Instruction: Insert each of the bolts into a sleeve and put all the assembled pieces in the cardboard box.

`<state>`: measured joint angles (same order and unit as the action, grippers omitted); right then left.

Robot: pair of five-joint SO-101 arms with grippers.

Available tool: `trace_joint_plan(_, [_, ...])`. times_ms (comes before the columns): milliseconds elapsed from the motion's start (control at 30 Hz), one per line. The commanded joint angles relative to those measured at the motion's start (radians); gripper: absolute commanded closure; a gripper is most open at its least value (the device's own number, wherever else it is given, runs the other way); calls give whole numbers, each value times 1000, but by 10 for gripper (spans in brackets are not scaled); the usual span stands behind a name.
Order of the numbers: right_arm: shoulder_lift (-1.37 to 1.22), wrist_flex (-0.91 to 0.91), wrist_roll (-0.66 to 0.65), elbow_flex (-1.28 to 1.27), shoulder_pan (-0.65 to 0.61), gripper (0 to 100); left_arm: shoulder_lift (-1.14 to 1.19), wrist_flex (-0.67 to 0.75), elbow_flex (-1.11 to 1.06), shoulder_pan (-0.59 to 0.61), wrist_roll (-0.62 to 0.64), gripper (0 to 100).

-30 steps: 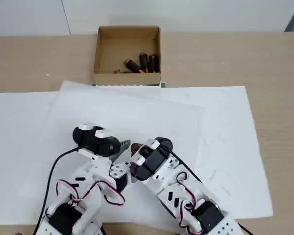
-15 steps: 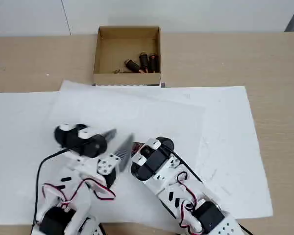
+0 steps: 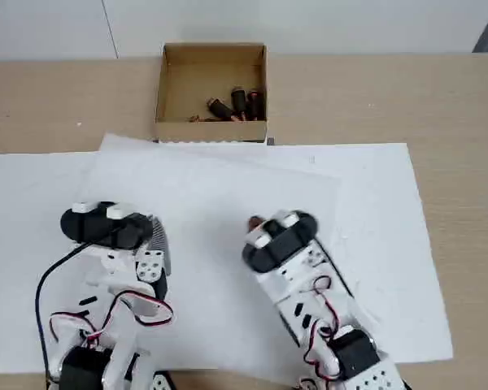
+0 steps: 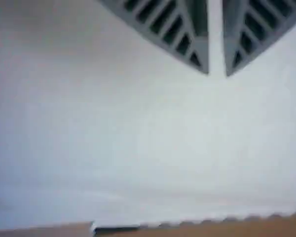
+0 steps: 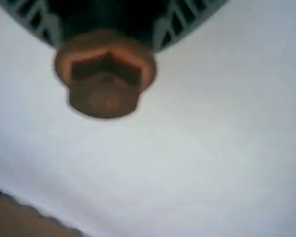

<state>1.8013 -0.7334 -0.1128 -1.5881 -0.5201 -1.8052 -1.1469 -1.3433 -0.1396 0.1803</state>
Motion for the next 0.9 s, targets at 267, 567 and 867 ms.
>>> trace_joint_plan(267, [1, -85, 138, 152, 200, 995, -9, -20, -159, 92, -6, 995])
trace_joint_plan(567, [-162, -213, 192, 506, 104, 995, -9, -58, -168, 89, -6, 995])
trace_joint_plan(867, [-719, -203, 239, 953, 105, 995, -9, -60, -168, 87, -6, 995])
